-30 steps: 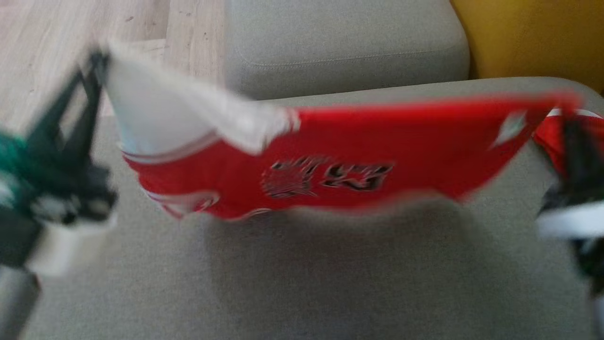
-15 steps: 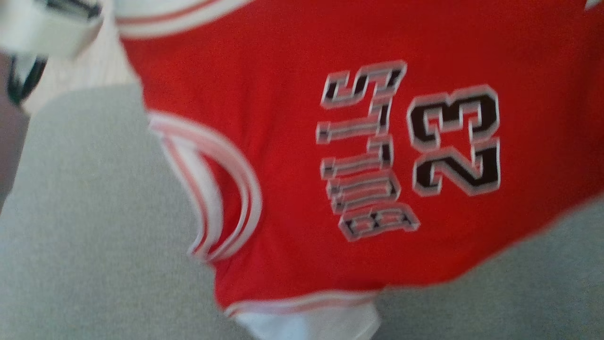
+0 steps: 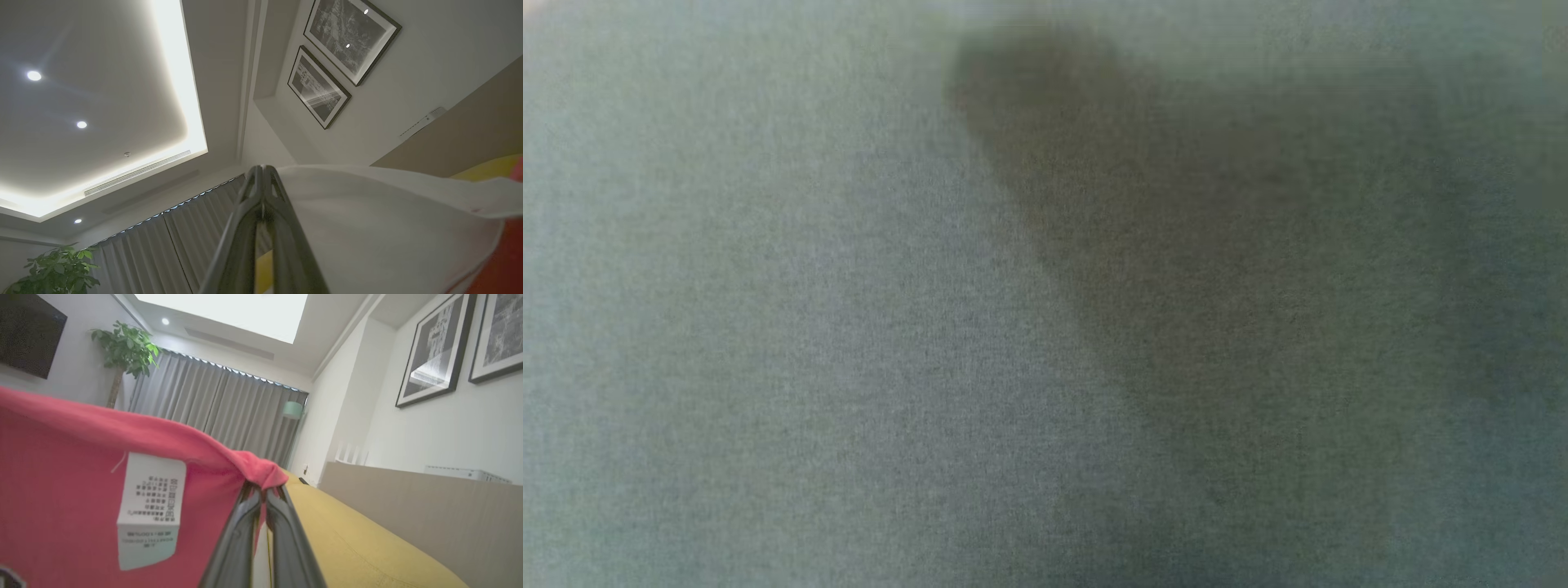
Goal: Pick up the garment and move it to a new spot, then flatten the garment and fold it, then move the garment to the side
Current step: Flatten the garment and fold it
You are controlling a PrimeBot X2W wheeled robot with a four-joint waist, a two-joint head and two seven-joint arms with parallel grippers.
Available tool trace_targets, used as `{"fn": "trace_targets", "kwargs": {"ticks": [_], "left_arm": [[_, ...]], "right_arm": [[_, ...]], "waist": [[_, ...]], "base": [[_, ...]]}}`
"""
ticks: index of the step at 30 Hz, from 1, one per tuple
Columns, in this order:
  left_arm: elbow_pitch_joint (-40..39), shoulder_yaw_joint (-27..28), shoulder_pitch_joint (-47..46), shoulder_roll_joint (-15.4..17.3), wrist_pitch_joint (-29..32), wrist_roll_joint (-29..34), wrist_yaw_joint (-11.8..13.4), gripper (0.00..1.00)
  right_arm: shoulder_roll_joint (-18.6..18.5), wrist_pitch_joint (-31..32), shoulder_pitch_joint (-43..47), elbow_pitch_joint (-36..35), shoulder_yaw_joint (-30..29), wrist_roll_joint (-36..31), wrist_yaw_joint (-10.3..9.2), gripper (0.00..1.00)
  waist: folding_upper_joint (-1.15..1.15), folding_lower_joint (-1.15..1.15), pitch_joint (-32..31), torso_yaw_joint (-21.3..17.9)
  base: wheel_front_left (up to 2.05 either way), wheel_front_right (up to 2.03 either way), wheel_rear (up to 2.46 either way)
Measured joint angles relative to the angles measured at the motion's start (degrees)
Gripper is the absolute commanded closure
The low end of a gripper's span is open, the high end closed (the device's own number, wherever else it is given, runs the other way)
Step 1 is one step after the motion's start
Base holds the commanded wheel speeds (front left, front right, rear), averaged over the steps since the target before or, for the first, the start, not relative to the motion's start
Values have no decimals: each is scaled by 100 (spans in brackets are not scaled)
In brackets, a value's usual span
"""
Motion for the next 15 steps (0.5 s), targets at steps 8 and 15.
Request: {"fn": "trace_targets", "kwargs": {"ticks": [8,15], "left_arm": [[-667,-88,1786,219,-10,-185,-181,100],[-1510,-92,3985,445,-9,-207,-186,100]], "right_arm": [[-89,-171,422,632,347,26,0,100],[141,-227,1797,916,360,289,0,100]], "waist": [[0,1,537,178],[0,-2,392,231]], "base": [[0,0,0],[0,0,0]]}}
